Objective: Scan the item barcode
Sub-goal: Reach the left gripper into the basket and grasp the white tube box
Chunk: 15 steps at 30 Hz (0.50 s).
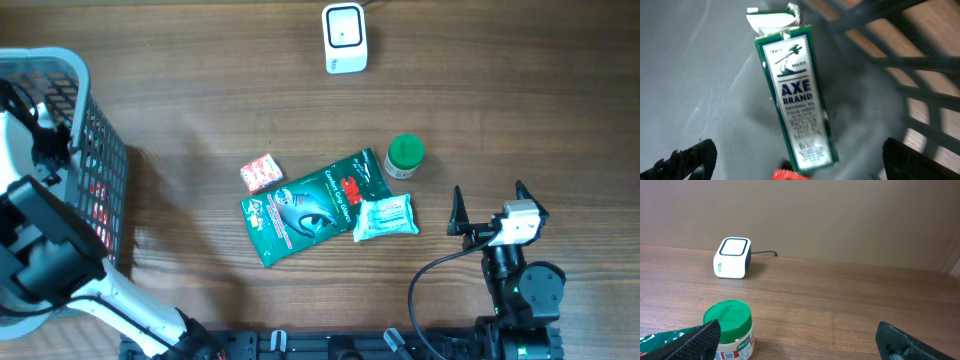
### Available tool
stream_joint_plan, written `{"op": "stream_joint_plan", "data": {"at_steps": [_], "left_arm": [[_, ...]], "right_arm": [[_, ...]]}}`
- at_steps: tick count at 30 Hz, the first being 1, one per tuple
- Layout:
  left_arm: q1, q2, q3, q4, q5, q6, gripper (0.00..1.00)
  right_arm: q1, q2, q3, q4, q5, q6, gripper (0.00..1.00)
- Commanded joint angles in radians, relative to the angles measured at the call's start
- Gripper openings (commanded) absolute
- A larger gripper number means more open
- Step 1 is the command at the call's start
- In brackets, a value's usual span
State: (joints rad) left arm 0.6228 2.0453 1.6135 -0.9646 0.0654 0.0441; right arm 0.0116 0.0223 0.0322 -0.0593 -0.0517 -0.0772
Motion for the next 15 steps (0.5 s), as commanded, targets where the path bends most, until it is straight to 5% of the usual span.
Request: {"op": "stream_joint_plan", "data": {"at_steps": [1,8,10,15], "left_arm": [[0.002,0.039,0.016,0.023,-0.017,0.001,1.00],[0.001,0.116,0.015,0.032,0.020,0.001,0.96],[0.001,0.132,0.015,0.030,0.020,0.001,0.63],[0.001,0.131,0.016,0.018,0.019,0.001,0.41]], "right_arm": [[0.000,-0.006,0.000,0.003,-0.009,-0.009,1.00],[0.000,-0.006,0.000,0.003,-0.009,-0.009,1.00],[0.000,-0.006,0.000,0.003,-0.009,-0.009,1.00],[0.000,-0.006,0.000,0.003,-0.009,-0.009,1.00]]}}
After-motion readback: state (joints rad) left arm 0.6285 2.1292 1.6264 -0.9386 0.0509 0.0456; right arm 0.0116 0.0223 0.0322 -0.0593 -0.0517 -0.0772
